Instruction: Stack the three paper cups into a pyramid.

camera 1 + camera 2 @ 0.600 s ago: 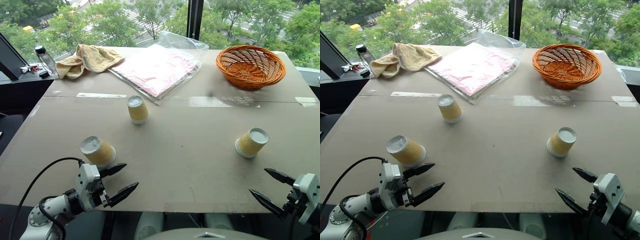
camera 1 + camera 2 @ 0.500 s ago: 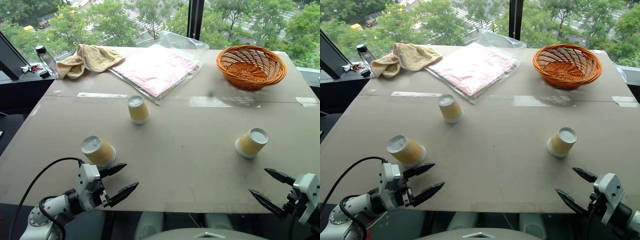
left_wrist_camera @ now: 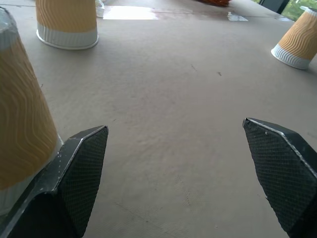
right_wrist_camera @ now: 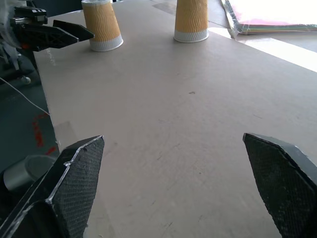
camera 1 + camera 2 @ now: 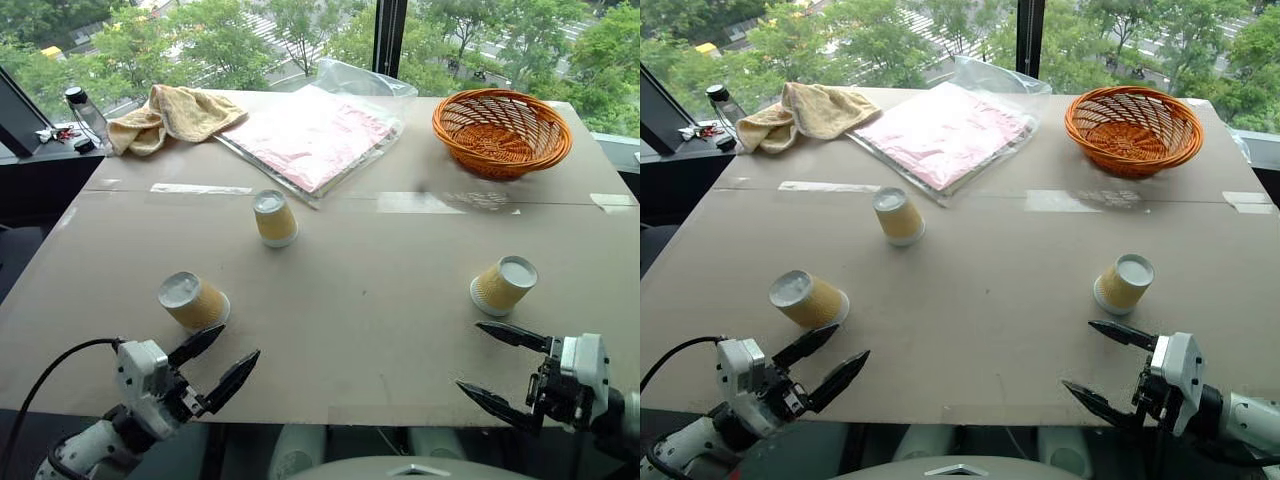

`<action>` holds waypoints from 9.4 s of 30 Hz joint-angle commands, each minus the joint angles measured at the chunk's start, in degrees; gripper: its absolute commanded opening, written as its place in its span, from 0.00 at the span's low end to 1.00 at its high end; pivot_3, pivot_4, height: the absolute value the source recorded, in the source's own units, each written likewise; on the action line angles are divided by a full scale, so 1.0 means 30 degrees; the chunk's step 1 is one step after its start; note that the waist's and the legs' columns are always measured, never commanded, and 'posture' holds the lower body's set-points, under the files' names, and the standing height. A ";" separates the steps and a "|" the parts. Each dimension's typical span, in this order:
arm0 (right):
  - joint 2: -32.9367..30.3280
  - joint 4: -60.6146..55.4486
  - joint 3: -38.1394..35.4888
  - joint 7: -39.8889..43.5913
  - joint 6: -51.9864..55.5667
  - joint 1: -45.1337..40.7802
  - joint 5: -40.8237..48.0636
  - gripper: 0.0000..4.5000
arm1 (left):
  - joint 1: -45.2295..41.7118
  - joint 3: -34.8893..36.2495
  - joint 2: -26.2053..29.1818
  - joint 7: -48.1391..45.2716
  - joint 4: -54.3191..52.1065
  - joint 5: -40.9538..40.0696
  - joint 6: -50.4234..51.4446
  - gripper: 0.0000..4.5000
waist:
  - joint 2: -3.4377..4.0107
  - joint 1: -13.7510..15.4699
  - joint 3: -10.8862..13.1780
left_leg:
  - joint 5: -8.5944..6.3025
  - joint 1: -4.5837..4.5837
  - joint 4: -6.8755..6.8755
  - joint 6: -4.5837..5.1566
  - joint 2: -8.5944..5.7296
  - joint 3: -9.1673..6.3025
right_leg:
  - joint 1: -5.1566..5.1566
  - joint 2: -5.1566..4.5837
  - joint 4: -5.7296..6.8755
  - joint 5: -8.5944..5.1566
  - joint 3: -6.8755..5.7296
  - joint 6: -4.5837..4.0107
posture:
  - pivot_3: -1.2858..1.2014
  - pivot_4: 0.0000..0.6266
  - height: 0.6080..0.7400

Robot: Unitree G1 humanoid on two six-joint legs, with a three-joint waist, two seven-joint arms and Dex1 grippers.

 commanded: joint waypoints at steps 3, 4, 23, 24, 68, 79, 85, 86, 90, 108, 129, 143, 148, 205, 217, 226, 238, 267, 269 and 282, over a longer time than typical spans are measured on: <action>-0.0270 -0.0762 0.0769 0.0921 -0.1009 -0.0414 0.0096 0.98 | 0.1398 0.0459 -0.1454 0.1800 -0.1067 0.0665 -0.0652 1.00 | -0.0042 0.0054 0.0018 | -0.0002 -0.0001 0.0000 -0.0003 -0.0034 -0.0010 | 0.0000 0.0000 -0.0001 -0.0001 -0.0009 0.0001 | 0.52 0.24 1.00; -0.0272 -0.0785 0.0868 0.0990 -0.1107 -0.0482 0.0097 0.98 | 0.1520 0.0681 -0.1560 0.1936 -0.0930 0.0669 -0.0711 1.00 | -0.0043 0.0058 0.0019 | -0.0003 -0.0001 0.0001 -0.0004 -0.0037 -0.0013 | -0.0002 0.0000 -0.0001 -0.0002 -0.0015 0.0002 | 0.52 0.24 1.00; -0.0003 -0.0663 0.1188 0.0462 -0.1375 -0.1359 0.0733 0.98 | -0.2983 0.2981 0.1349 0.0002 0.4818 0.0377 -0.0965 1.00 | -0.0074 0.0267 -0.0003 | -0.0021 0.0000 0.0007 -0.0002 -0.0042 -0.0012 | 0.0017 0.0000 -0.0010 -0.0009 -0.0049 0.0011 | 0.52 0.24 1.00; 0.0007 -0.0713 0.1150 0.0450 -0.1391 -0.1276 0.0756 0.98 | -0.3167 0.3011 0.1396 -0.0088 0.5016 0.0373 -0.1070 1.00 | -0.0074 0.0369 -0.0009 | -0.0021 0.0001 0.0007 -0.0003 -0.0041 -0.0012 | 0.0017 -0.0001 -0.0009 -0.0010 -0.0049 0.0013 | 0.52 0.24 1.00; 0.1770 -0.0776 0.0221 -0.2365 -0.2775 0.1067 -0.0202 1.00 | -1.5613 -0.4417 0.3695 -0.4292 0.6670 0.0673 0.3106 0.56 | -0.0036 0.0314 0.0000 | -0.0015 0.0016 0.0024 0.0003 -0.0053 -0.0034 | 0.0047 0.0017 0.0041 0.0041 -0.0062 -0.0061 | 0.52 0.24 1.00; 0.3200 -0.1463 -0.0416 -0.3717 -0.4250 0.3415 -0.1564 1.00 | -2.1408 -0.8803 0.0808 -0.3778 1.0879 0.3659 0.3017 0.56 | -0.0024 0.0085 0.0008 | -0.0014 0.0025 0.0025 0.0005 -0.0053 -0.0030 | 0.0048 0.0040 0.0048 0.0077 -0.0045 0.0011 | 0.52 0.24 1.00; 0.3787 -0.1954 -0.0142 -0.4380 -0.4644 0.4237 -0.2345 1.00 | -2.2213 -0.9665 0.0001 -0.4415 1.2798 0.4741 0.1895 0.56 | -0.0017 -0.0063 0.0010 | -0.0014 0.0021 0.0023 0.0005 -0.0053 -0.0036 | 0.0047 0.0043 0.0050 0.0047 -0.0040 0.0059 | 0.52 0.24 1.00; 0.3894 -0.1994 -0.0110 -0.4546 -0.4673 0.4282 -0.2456 1.00 | -2.2268 -0.9815 -0.0061 -0.4559 1.3115 0.4920 0.1796 0.56 | -0.0016 -0.0063 0.0010 | -0.0014 0.0021 0.0022 0.0004 -0.0054 -0.0041 | 0.0046 0.0046 0.0050 0.0046 -0.0042 0.0061 | 0.52 0.24 1.00; 0.4445 -0.2242 -0.0199 -0.5649 -0.4486 0.4134 -0.2692 1.00 | -2.2214 -1.0080 -0.0001 -0.5173 1.4006 0.5302 0.1472 0.81 | -0.0016 -0.0046 0.0007 | -0.0014 0.0019 0.0028 0.0005 -0.0054 -0.0043 | 0.0047 0.0045 0.0051 0.0042 -0.0042 0.0060 | 0.52 0.24 1.00; 0.3126 -0.1779 -0.2245 -1.2893 0.4571 -0.2665 -0.5007 1.00 | -1.4468 -0.5513 0.3722 -0.7349 0.6454 0.0277 0.3909 0.99 | 0.0043 0.0080 0.0018 | -0.0013 0.0021 0.0027 0.0004 -0.0057 -0.0052 | 0.0043 0.0025 0.0059 0.0039 -0.0045 -0.0074 | 0.52 0.24 1.00; 0.2476 0.1461 -0.0946 -0.9410 0.5858 -0.7561 -0.1781 0.45 | -1.0410 -0.3609 0.3856 -0.5438 0.1542 -0.1667 0.3948 1.00 | 0.0105 -0.0157 0.0048 | -0.0011 0.0029 0.0022 0.0009 -0.0060 -0.0033 | 0.0043 0.0031 0.0059 0.0040 -0.0024 -0.0069 | 0.52 0.24 1.00; 0.2462 0.3475 0.5984 -0.8308 0.5818 -1.2161 -0.4543 0.45 | -0.7762 -0.0571 0.4566 -0.5819 0.1273 -0.3084 0.3930 1.00 | 0.0104 -0.0109 0.0063 | -0.0012 0.0016 0.0020 0.0008 -0.0055 -0.0041 | 0.0037 0.0038 0.0048 0.0039 -0.0033 -0.0073 | 0.52 0.24 1.00; 0.2664 0.4267 0.7099 -0.7842 0.5282 -1.2764 -0.5117 0.45 | -0.6977 -0.0005 0.4641 -0.5550 0.0576 -0.3427 0.4215 1.00 | 0.0104 -0.0126 0.0065 | -0.0012 0.0020 0.0018 0.0008 -0.0052 -0.0042 | 0.0036 0.0040 0.0050 0.0039 -0.0033 -0.0073 | 0.52 0.24 1.00; -0.0560 -0.1329 -0.4813 -0.0965 0.3359 -0.5905 0.7135 1.00 | -2.4213 -0.5050 0.2538 -0.2894 1.9175 0.5114 0.0109 0.75 | 0.0057 -0.0066 0.0109 | -0.0011 0.0002 0.0028 0.0007 -0.0041 -0.0082 | 0.0048 0.0093 0.0062 0.0089 -0.0056 0.0017 | 0.52 0.24 1.00; -0.0193 -0.1263 -0.4837 -0.1238 0.2441 -0.4807 0.6462 1.00 | -2.4734 -0.4454 0.2229 -0.4468 1.9154 0.3958 0.0330 0.03 | 0.0053 -0.0108 0.0112 | -0.0010 0.0004 0.0032 0.0007 -0.0042 -0.0084 | 0.0047 0.0093 0.0069 0.0090 -0.0054 0.0018 | 0.52 0.24 1.00; 0.0051 -0.1147 -0.4390 -0.1572 0.2359 -0.5052 0.6195 1.00 | -2.4265 -0.4726 0.2453 -0.5131 1.7384 0.3867 0.1449 0.49 | 0.0053 -0.0088 0.0111 | -0.0009 0.0011 0.0039 0.0007 -0.0040 -0.0086 | 0.0052 0.0093 0.0076 0.0090 -0.0054 0.0017 | 0.52 0.24 1.00; -0.0113 -0.1865 -0.4531 -0.2670 0.2588 -0.4980 0.6419 1.00 | -2.5527 -0.5656 0.1725 -0.4294 1.8229 0.4900 0.1578 0.99 | 0.0053 -0.0089 0.0111 | -0.0010 0.0006 0.0044 0.0007 -0.0042 -0.0086 | 0.0052 0.0094 0.0077 0.0091 -0.0054 0.0018 | 0.52 0.24 1.00; 0.0849 -0.1810 -0.5810 -0.1992 0.1155 -0.2127 0.6673 1.00 | -2.8880 -0.5842 0.1104 -0.8764 1.6552 0.2016 0.5370 0.55 | 0.0009 -0.0116 0.0142 | -0.0009 -0.0022 0.0063 0.0006 -0.0048 -0.0115 | 0.0054 0.0097 0.0081 0.0091 -0.0074 0.0019 | 0.52 0.24 1.00; 0.0974 -0.1582 -0.5826 -0.1761 0.0779 -0.2099 0.6454 1.00 | -2.8752 -0.6145 0.1143 -0.8812 1.5260 0.1704 0.6417 0.55 | 0.0014 -0.0095 0.0141 | -0.0009 -0.0017 0.0063 0.0006 -0.0047 -0.0115 | 0.0057 0.0097 0.0082 0.0090 -0.0074 0.0018 | 0.52 0.24 1.00; 0.1717 -0.1170 -0.5045 -0.0858 -0.0144 -0.1765 0.6175 1.00 | -2.7967 -0.8262 0.0892 -0.8515 1.2520 0.2433 0.6874 0.55 | 0.0017 -0.0104 0.0144 | -0.0009 -0.0005 0.0089 0.0007 -0.0047 -0.0116 | 0.0066 0.0100 0.0099 0.0089 -0.0070 0.0017 | 0.52 0.24 1.00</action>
